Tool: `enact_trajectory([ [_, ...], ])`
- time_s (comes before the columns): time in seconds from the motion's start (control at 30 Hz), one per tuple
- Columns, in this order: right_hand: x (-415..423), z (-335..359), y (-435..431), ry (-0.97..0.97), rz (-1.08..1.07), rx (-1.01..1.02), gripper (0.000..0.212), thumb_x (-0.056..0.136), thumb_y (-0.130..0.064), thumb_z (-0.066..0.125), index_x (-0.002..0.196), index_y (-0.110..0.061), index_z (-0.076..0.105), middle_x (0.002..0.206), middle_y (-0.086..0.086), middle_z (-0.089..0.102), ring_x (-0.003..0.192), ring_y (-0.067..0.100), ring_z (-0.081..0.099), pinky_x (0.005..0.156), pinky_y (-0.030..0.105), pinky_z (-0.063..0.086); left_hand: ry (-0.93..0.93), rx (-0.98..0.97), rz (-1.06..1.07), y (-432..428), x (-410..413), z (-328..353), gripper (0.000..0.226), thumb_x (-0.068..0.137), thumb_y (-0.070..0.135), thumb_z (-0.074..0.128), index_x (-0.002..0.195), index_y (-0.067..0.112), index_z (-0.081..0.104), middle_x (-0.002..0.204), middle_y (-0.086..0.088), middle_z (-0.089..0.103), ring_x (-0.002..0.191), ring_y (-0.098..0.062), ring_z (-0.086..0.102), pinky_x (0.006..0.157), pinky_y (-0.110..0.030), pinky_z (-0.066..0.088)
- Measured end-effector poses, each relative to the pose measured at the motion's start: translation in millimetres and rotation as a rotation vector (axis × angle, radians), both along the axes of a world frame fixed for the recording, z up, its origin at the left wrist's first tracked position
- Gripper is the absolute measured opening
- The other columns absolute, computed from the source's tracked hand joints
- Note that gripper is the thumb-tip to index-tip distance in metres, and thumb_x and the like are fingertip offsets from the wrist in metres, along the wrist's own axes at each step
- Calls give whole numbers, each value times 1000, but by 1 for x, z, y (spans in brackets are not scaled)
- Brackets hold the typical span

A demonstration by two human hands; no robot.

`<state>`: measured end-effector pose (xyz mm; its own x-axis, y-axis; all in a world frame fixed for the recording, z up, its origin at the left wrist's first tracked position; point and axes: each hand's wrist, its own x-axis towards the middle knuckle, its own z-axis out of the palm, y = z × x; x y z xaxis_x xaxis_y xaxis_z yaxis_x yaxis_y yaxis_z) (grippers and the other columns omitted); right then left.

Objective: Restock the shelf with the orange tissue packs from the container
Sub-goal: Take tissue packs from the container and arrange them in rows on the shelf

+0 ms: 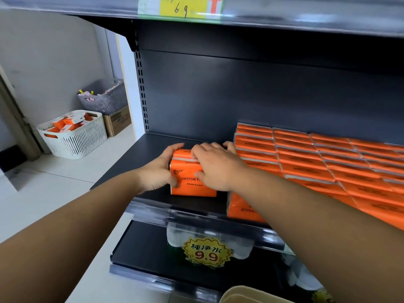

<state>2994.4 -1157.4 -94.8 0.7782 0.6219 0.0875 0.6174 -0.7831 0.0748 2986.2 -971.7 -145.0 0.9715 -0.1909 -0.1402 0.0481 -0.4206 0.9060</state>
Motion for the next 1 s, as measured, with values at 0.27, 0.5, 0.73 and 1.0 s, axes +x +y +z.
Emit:
enact_trajectory([
  [0.27,37,14,2,156,-106,-147,105,74,-38,76,151,-34,4,143,4,41,133,30,33,104,51,24,-40,-39,92,-4,18,-3,107,70,-15,70,151,30,15,135,-1,48,119,-24,53,94,-39,48],
  [0.5,73,13,2,8,-89,-146,85,78,-25,75,144,-32,21,131,5,50,125,29,44,101,49,30,-131,-11,295,-17,51,-21,95,83,-1,71,153,22,10,125,-1,52,115,-23,54,101,-42,45],
  [0.73,104,5,-5,-44,-180,-15,72,78,-1,67,135,-18,27,129,9,49,123,30,47,79,37,36,-200,76,375,-46,101,-30,59,91,5,57,144,24,37,125,0,60,114,-19,56,97,-34,43],
  [1.0,127,11,0,41,-258,-10,68,82,-6,66,141,-17,34,142,9,37,135,31,36,107,43,37,-232,349,528,-76,146,-25,26,88,20,56,113,15,53,101,-2,63,98,-26,62,78,-31,41],
])
